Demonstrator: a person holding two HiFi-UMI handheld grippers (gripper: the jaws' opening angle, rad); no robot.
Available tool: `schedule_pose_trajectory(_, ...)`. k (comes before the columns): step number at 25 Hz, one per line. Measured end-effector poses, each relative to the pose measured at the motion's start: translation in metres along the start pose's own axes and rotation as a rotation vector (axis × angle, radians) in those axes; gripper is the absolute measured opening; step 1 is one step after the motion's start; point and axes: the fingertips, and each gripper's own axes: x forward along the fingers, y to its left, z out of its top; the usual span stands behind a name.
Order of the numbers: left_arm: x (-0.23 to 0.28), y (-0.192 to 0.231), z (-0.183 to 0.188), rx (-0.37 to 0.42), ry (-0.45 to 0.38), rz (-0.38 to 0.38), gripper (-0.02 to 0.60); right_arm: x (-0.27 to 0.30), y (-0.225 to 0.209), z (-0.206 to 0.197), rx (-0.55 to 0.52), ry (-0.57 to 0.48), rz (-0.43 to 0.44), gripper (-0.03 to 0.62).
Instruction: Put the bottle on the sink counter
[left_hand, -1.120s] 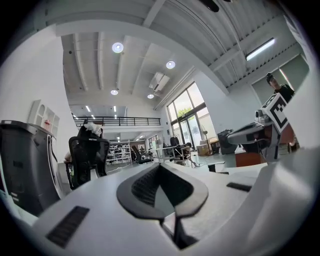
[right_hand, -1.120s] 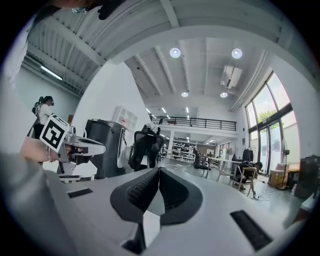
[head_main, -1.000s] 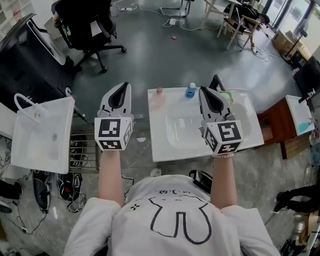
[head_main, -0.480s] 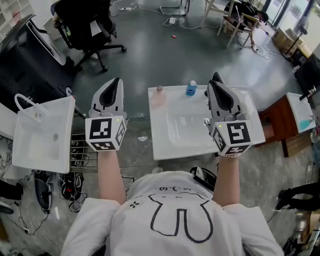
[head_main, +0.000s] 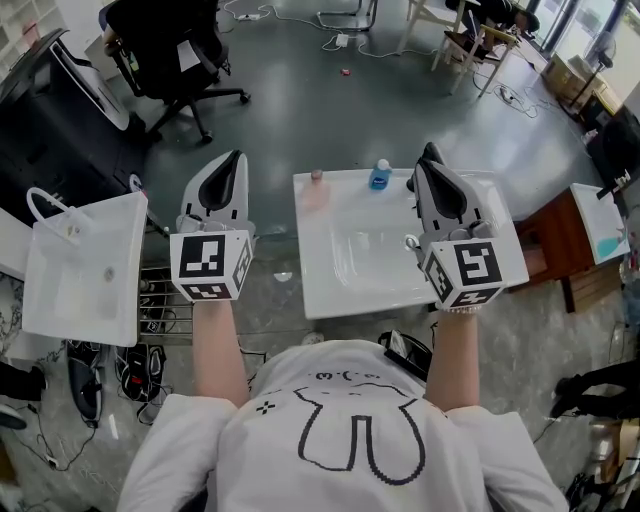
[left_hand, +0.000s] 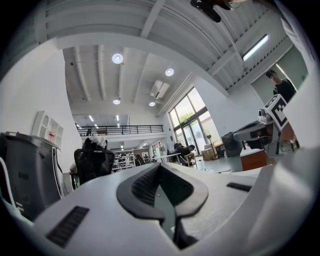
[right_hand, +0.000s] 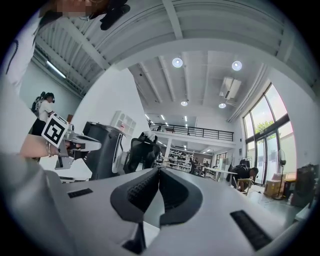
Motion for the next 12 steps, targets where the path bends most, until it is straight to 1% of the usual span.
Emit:
schedule_pose_trajectory(6,-0.0017,0.0014,-0.0017,0.008,0.003,0.018,0.009,-0.0030,0.0016,-0.0008,-0.006,0.001,0.001,0.029)
schedule_pose_trajectory(12,-0.0012,0.0017,-0.0048,0.038,0.022,0.036,0.009,-0.0043,0.0044,-0.0005,-0.015,0.004,0.002,0.029)
